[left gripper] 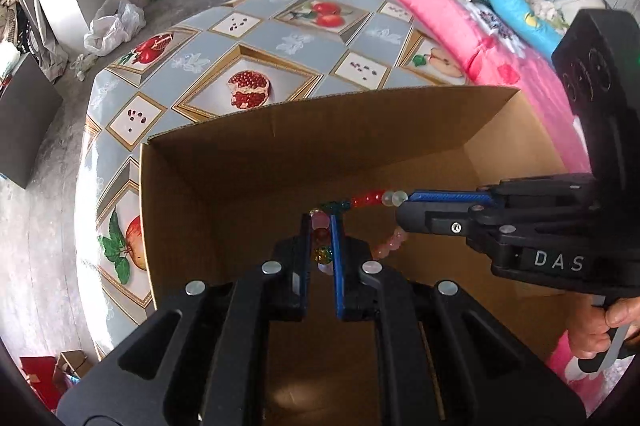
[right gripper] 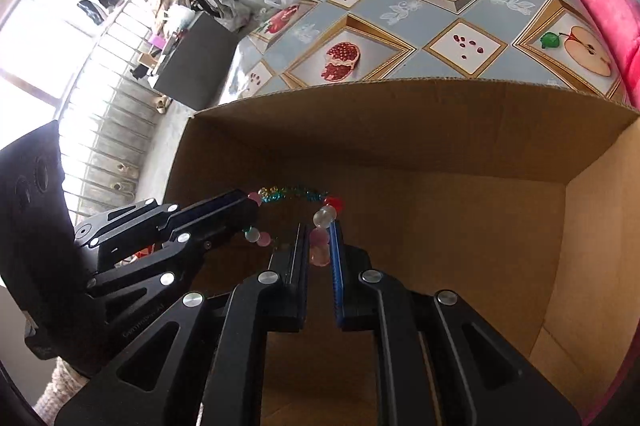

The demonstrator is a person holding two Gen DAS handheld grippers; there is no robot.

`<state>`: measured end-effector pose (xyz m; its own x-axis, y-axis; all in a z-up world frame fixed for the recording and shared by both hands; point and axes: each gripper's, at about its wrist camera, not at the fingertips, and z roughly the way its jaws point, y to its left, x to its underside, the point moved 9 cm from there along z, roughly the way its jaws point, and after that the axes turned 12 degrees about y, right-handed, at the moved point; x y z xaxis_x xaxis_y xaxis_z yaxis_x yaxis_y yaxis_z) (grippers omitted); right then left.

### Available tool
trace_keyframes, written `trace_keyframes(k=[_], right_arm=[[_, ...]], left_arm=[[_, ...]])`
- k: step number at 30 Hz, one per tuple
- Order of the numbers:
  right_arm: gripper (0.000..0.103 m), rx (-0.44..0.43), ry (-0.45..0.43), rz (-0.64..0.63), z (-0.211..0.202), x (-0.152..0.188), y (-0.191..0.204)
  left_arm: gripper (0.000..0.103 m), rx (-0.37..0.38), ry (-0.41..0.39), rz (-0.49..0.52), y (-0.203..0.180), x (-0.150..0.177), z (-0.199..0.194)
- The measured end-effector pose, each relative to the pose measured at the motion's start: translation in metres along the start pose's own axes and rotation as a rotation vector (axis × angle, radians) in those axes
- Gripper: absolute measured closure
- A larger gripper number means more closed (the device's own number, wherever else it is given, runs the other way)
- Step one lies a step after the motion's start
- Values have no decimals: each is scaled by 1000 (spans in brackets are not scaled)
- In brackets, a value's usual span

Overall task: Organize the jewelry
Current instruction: 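Carry the bead bracelet into the cardboard box and open the left gripper, then move the left gripper to the purple smartwatch and grasp its strap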

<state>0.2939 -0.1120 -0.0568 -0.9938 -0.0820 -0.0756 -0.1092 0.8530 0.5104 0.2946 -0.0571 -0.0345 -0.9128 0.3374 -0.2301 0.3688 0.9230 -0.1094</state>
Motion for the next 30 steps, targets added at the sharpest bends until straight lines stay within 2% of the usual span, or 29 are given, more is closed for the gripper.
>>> trace_keyframes(k=[4, 6, 8, 15, 18, 20, 23, 26, 30], right_arm=[[92, 37, 23, 24, 11, -12, -13], [92, 52, 22, 42, 13, -14, -18], [92, 54, 7, 43, 8, -14, -18], [91, 75, -137, -6, -37, -4, -6], [91, 87, -225, -61, -69, 17, 10], [87, 88, -287, -106, -89, 38, 22], [83, 75, -356, -176, -108, 80, 39], [83, 47, -381, -228, -109, 124, 52], [83, 3, -364, -232, -83, 175, 60]], left_arm=[[94, -42, 34, -9, 4, -4, 13], [91, -45, 20, -19, 5, -6, 9], [75, -39, -2, -21, 6, -7, 0], [52, -8, -182, -12, 10, 8, -64], [42, 7, -270, -14, 17, 30, -98], [32, 8, -317, -19, 23, 48, -117], [27, -9, -384, -46, 39, 89, -141], [26, -27, -412, -89, 57, 127, -148], [26, -56, -410, -149, 77, 185, -133]])
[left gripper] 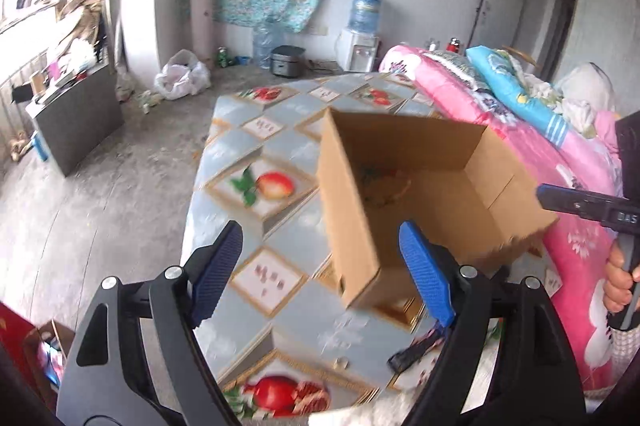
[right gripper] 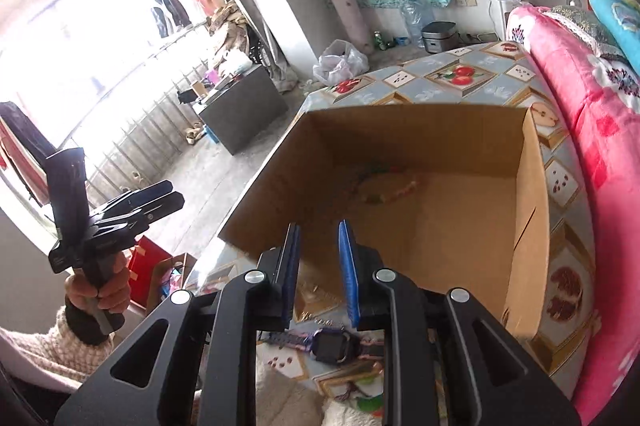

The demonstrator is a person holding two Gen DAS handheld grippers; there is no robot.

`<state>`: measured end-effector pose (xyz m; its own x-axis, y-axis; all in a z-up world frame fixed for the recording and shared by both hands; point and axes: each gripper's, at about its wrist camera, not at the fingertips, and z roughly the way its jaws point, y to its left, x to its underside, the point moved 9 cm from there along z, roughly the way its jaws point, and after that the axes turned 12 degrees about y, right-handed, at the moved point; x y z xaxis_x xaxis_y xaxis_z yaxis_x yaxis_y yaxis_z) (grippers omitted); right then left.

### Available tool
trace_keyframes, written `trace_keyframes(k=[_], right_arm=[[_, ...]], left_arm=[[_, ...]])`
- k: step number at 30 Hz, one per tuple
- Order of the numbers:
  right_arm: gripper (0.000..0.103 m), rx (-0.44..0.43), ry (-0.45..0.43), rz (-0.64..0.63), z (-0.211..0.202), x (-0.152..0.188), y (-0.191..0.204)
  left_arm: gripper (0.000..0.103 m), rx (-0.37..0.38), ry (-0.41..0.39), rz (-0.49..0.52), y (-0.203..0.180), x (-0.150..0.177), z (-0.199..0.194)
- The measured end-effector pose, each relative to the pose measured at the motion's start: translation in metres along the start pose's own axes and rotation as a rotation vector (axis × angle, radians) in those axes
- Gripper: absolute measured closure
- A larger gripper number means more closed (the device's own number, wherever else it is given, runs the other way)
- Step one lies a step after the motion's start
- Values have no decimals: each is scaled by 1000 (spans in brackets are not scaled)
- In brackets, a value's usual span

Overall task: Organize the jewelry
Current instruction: 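Move the left gripper to the purple smartwatch and grasp its strap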

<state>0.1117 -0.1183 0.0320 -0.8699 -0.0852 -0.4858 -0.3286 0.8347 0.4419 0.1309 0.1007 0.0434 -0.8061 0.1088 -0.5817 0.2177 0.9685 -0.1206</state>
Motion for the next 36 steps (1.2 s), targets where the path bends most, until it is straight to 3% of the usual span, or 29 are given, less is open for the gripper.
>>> trace_keyframes(k=[7, 8, 13, 15, 18, 23, 26, 30, 36], right_arm=[[83, -32, 106, 100, 56, 79, 4], [83, -13, 126, 94, 65, 88, 5], [83, 141, 172, -14, 87, 116, 9], [83, 199, 166, -69, 86, 119, 12], [83, 242, 134, -96, 78, 114, 7], [83, 244, 89, 20, 56, 105, -27], [74, 241, 66, 110, 43, 101, -54], [72, 181, 38, 200, 31, 97, -75], [72, 119, 52, 84, 52, 94, -38]], left_arm=[[30, 35, 122, -14, -8, 93, 36], [36, 32, 138, -6, -10, 101, 42], [50, -20, 175, 58, -24, 129, 64], [50, -33, 175, 81, -27, 132, 64], [50, 10, 160, 76, -35, 133, 58], [50, 103, 171, 72, -62, 137, 59], [50, 186, 199, 39, -78, 141, 63], [50, 262, 231, -1, -90, 143, 69], [50, 276, 260, -71, -86, 143, 81]])
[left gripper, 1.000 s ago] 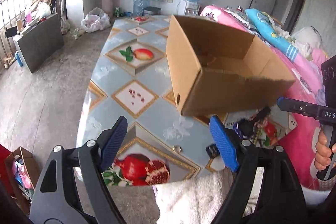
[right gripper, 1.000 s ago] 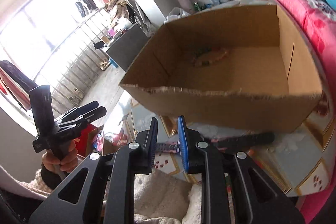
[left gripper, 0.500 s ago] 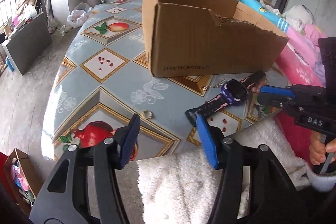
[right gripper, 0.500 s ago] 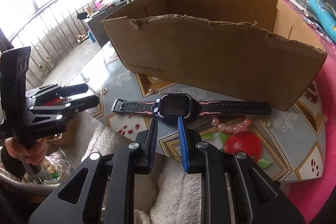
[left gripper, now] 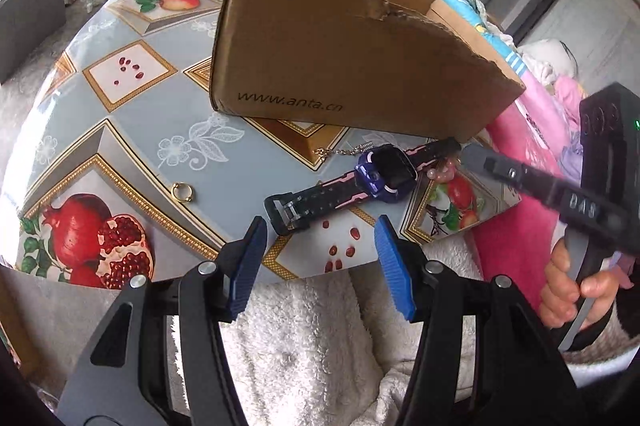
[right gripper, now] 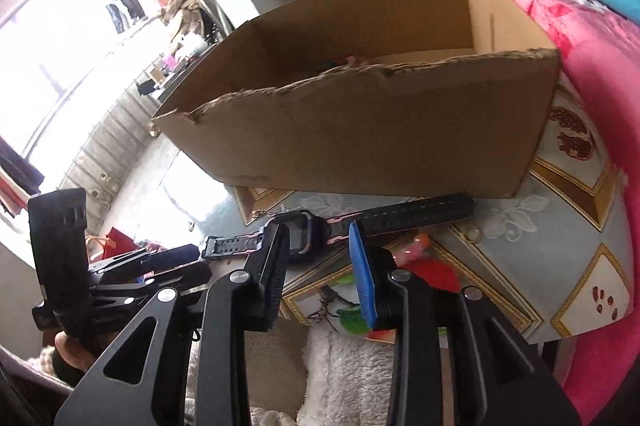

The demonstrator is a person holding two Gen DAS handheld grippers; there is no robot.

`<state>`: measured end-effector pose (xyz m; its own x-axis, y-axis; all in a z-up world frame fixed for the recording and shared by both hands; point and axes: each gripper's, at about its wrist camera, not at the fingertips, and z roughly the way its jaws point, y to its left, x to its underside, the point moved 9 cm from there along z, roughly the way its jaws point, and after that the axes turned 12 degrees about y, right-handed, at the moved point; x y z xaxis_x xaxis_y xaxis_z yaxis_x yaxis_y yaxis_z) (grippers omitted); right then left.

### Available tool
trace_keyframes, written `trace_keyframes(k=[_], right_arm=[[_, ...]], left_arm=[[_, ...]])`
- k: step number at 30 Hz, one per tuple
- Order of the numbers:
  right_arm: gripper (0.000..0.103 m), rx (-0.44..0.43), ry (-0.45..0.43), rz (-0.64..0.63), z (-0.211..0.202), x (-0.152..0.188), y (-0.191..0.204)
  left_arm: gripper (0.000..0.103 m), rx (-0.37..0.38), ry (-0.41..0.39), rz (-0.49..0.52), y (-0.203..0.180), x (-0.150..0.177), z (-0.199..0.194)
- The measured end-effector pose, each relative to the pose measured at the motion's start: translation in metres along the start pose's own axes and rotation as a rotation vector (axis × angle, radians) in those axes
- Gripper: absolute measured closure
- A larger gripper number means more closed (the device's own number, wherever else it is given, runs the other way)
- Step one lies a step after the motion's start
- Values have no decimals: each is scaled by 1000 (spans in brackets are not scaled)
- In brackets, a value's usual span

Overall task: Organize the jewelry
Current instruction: 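Move the left gripper to the purple smartwatch and grasp its strap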

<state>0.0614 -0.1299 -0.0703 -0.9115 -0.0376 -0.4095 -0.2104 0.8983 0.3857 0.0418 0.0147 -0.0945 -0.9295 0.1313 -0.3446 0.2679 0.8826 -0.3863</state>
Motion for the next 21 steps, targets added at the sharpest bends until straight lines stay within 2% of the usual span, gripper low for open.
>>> trace_keyframes(k=[3, 7, 12, 17, 19, 21], right_arm=[[72, 2, 8, -58, 15, -1, 14], [72, 14, 25, -72, 30, 0, 19], [72, 70, 33, -110, 37, 1, 22], [72, 86, 32, -118, 38, 2, 23], [72, 88, 32, -118, 40, 2, 26], [72, 93, 33, -122, 40, 3, 27]], left_arm=[[50, 23, 2, -38, 4, -2, 2], [50, 57, -9, -73, 7, -9, 3], [50, 150, -10, -123, 9, -13, 4], [48, 360, -20, -246, 17, -16, -2], [48, 486, -23, -293, 17, -17, -4], [48, 519, -21, -311, 17, -19, -3]])
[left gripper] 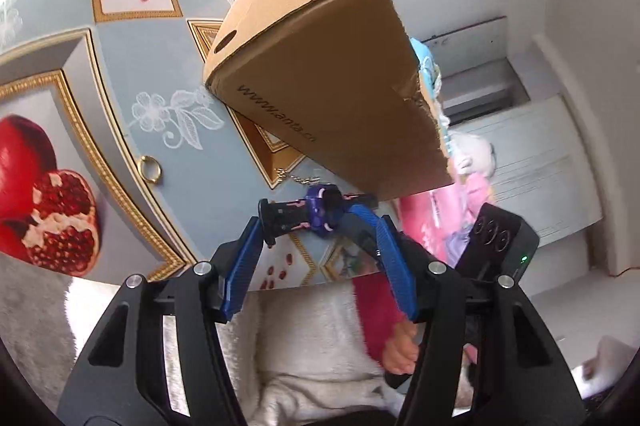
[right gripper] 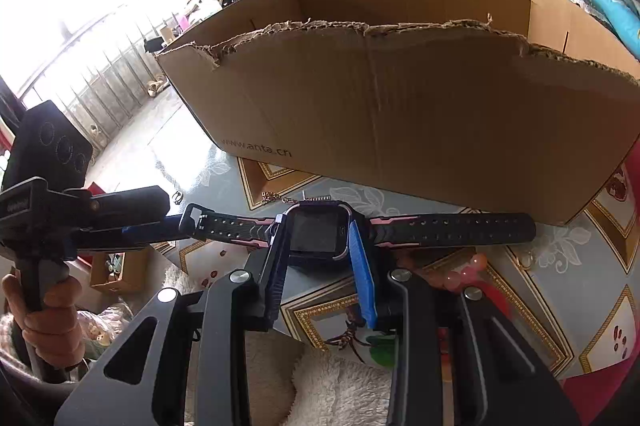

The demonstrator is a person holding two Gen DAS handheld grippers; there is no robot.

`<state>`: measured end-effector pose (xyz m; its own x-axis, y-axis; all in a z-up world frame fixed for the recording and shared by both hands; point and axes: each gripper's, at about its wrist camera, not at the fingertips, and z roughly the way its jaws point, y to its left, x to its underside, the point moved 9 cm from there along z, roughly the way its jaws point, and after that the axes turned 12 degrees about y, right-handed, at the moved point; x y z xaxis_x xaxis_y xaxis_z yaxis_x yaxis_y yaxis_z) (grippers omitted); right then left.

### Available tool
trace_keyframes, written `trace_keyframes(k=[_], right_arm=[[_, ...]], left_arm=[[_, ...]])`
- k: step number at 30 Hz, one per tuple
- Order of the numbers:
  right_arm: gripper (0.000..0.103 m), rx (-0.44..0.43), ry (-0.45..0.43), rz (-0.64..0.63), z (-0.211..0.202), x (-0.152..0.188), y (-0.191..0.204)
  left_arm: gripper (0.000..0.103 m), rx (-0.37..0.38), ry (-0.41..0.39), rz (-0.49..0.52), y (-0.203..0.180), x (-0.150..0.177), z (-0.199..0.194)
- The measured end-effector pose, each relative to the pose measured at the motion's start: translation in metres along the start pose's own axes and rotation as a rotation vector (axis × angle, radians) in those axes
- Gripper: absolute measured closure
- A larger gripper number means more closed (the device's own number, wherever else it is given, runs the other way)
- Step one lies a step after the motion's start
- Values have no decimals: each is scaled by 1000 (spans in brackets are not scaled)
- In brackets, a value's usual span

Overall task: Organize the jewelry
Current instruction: 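Move the left gripper to the purple smartwatch and grasp its strap, then lift the smartwatch, lower it into the box, open the left gripper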

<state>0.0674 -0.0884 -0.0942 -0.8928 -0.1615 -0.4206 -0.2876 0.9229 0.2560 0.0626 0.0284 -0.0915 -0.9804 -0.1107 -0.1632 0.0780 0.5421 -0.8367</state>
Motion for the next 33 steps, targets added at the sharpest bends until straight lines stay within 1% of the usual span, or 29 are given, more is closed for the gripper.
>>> trace_keyframes(k=[4, 7, 8, 9, 11, 15, 17, 19, 21, 23, 24, 25, 26, 30, 31, 33], right_arm=[[72, 1, 0, 0, -2, -2, 0], [72, 4, -1, -1, -3, -1, 0], [72, 5, -1, -2, -3, -1, 0], [72, 7, -1, -4, -3, -1, 0], [72, 10, -1, -5, -3, -1, 1], [72, 12, -2, -6, -3, -1, 1], [72, 13, 1, -3, -3, 0, 0], [72, 18, 1, 10, -6, 1, -4], [72, 14, -20, 40, -16, 2, -14], [71, 7, -39, 83, -27, 4, -26], [69, 9, -46, 110, -33, 5, -35], [62, 12, -55, 146, -39, 7, -47], [59, 15, -62, 175, -43, 8, -56], [55, 16, -70, 296, -51, 12, -95], [55, 9, -67, 317, -50, 13, -100], [54, -17, -60, 352, -46, 13, -109]], left_arm=[[48, -69, 5, 35, -5, 1, 9], [48, -138, 9, 63, -5, 2, 19], [52, -161, 7, 64, -4, 1, 21], [55, -200, 6, 70, -2, 1, 23], [69, -278, 6, 88, -1, -3, 30], [85, -448, 1, 156, -4, -4, 41], [89, -515, -2, 188, -7, -4, 47], [90, -563, -6, 215, -10, -4, 50], [90, -608, -6, 240, -13, -3, 55], [91, -643, -9, 266, -16, -2, 55], [91, -661, -10, 279, -17, -2, 58], [91, -675, -12, 289, -18, -3, 66], [91, -687, -13, 297, -19, -3, 69], [91, -711, -14, 318, -19, -5, 71], [90, -710, -15, 319, -16, -4, 62], [90, -709, -15, 320, -16, -4, 57]])
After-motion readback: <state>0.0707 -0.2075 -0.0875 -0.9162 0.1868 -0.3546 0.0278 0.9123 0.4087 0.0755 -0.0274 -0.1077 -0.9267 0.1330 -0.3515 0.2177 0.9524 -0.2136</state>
